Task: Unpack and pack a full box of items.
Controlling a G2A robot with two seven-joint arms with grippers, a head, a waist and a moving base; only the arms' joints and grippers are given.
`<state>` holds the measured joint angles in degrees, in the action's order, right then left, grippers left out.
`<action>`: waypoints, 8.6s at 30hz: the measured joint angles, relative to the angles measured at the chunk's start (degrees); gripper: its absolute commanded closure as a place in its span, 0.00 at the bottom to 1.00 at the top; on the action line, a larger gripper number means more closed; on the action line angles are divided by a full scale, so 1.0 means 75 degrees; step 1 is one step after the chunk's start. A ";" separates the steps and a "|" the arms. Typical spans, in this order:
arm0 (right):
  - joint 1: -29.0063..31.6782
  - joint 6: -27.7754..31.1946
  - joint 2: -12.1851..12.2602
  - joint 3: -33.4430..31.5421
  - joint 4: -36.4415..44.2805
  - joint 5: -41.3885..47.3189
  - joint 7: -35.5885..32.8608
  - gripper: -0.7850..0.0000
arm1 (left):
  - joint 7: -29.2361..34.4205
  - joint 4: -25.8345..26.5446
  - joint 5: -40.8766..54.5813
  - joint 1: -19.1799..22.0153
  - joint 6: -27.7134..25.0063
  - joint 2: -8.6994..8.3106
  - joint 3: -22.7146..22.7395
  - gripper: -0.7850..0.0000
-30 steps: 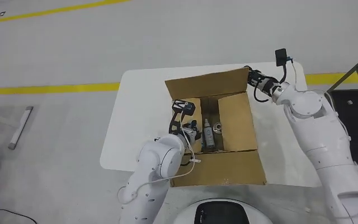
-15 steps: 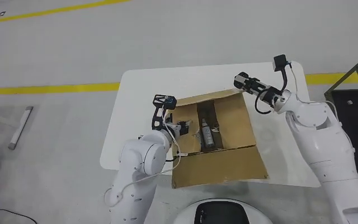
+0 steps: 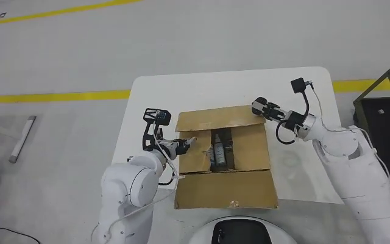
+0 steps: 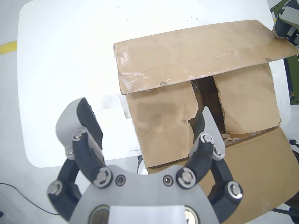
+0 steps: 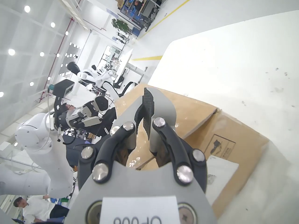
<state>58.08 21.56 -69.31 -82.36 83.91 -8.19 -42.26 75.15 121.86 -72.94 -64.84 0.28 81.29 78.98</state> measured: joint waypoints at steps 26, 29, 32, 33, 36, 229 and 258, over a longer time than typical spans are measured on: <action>0.0951 0.0167 0.0282 0.0015 0.1243 -0.1183 -0.0113 1.00 | -0.0572 0.0624 0.0609 -0.0797 -0.2385 -0.0264 0.0722 0.00; 0.0935 0.0166 0.0294 0.0048 0.1214 -0.1148 -0.0060 1.00 | -0.0596 0.0699 0.0943 -0.1123 -0.3386 -0.0388 0.1320 0.00; 0.0903 0.0160 0.0305 0.0096 0.1182 -0.1117 -0.0030 1.00 | -0.0628 0.0767 0.1313 -0.1411 -0.4156 -0.0487 0.1801 0.00; 0.0894 0.0162 0.0308 0.0109 0.1170 -0.1108 -0.0016 1.00 | -0.0624 0.0770 0.1359 -0.1442 -0.4272 -0.0498 0.1857 0.00; 0.0869 0.0174 0.0318 0.0150 0.1125 -0.1048 0.0017 1.00 | -0.0620 0.0768 0.1348 -0.1441 -0.4236 -0.0498 0.1838 0.00; 0.2752 -0.2543 0.0400 0.1155 0.3857 -0.8975 0.3858 1.00 | -0.2669 0.0528 -0.0070 -0.1411 -0.2410 -0.1743 -0.0423 0.00; 0.2323 -0.2695 0.0161 0.1627 0.2826 -0.8957 0.3762 1.00 | -0.4164 -0.1309 -0.1471 -0.0929 -0.2271 -0.1664 -0.1456 0.00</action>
<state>75.50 1.35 -68.10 -70.16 105.11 -75.37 -14.05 43.92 112.04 -83.98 -71.80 -16.76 68.81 68.06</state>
